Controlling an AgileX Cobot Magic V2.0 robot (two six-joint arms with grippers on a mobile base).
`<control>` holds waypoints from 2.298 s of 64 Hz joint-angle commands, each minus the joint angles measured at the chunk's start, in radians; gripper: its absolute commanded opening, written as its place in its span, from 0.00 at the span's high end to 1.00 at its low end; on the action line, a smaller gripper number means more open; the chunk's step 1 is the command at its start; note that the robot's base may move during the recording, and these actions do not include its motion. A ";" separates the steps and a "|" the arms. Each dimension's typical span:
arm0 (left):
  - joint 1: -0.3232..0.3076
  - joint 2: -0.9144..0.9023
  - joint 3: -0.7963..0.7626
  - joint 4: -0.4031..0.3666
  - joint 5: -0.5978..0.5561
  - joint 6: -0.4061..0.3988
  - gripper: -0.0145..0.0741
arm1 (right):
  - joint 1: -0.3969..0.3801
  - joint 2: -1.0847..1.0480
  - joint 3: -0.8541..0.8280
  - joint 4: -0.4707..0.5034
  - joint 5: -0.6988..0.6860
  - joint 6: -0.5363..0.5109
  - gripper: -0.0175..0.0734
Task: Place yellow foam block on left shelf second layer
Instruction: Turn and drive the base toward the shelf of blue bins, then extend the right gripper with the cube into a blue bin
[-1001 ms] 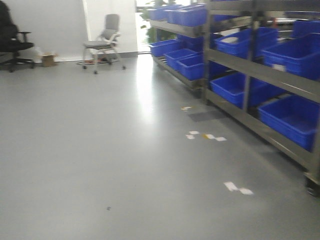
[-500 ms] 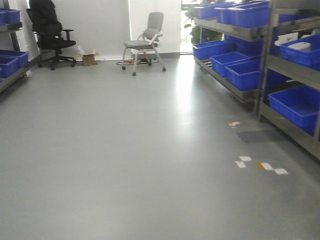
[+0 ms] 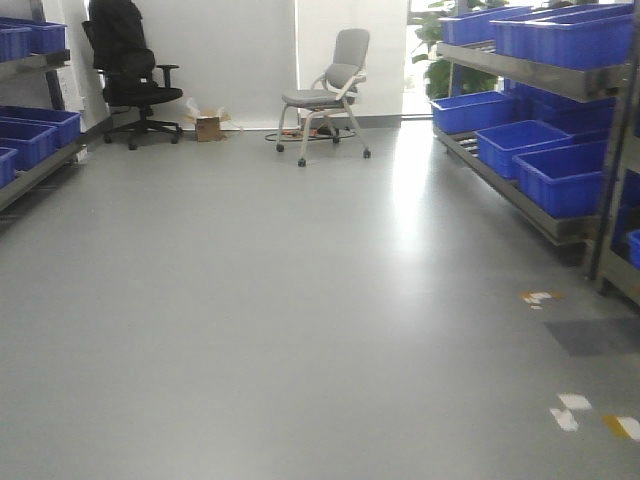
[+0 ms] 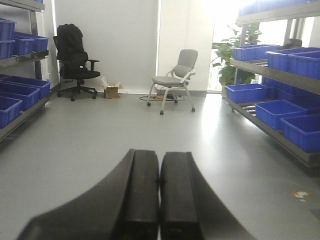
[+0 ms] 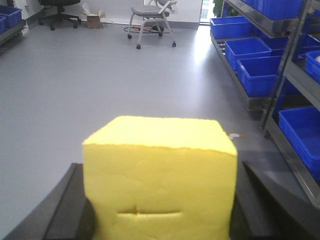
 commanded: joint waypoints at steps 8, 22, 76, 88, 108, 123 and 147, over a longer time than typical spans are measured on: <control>0.003 -0.015 0.025 -0.004 -0.090 -0.005 0.68 | -0.004 0.013 -0.028 -0.019 -0.083 -0.008 0.35; 0.003 -0.015 0.025 -0.004 -0.090 -0.005 0.68 | -0.004 0.013 -0.028 -0.019 -0.083 -0.008 0.35; 0.003 -0.015 0.025 -0.004 -0.090 -0.005 0.68 | -0.004 0.013 -0.028 -0.019 -0.083 -0.008 0.35; 0.003 -0.015 0.025 -0.004 -0.090 -0.005 0.68 | -0.004 0.013 -0.028 -0.019 -0.083 -0.008 0.35; 0.003 -0.015 0.025 -0.004 -0.090 -0.005 0.68 | -0.004 0.013 -0.028 -0.019 -0.083 -0.008 0.35; 0.003 -0.015 0.025 -0.004 -0.090 -0.005 0.68 | -0.004 0.013 -0.028 -0.019 -0.083 -0.008 0.35; 0.003 -0.015 0.025 -0.004 -0.090 -0.005 0.68 | -0.004 0.013 -0.028 -0.019 -0.083 -0.008 0.35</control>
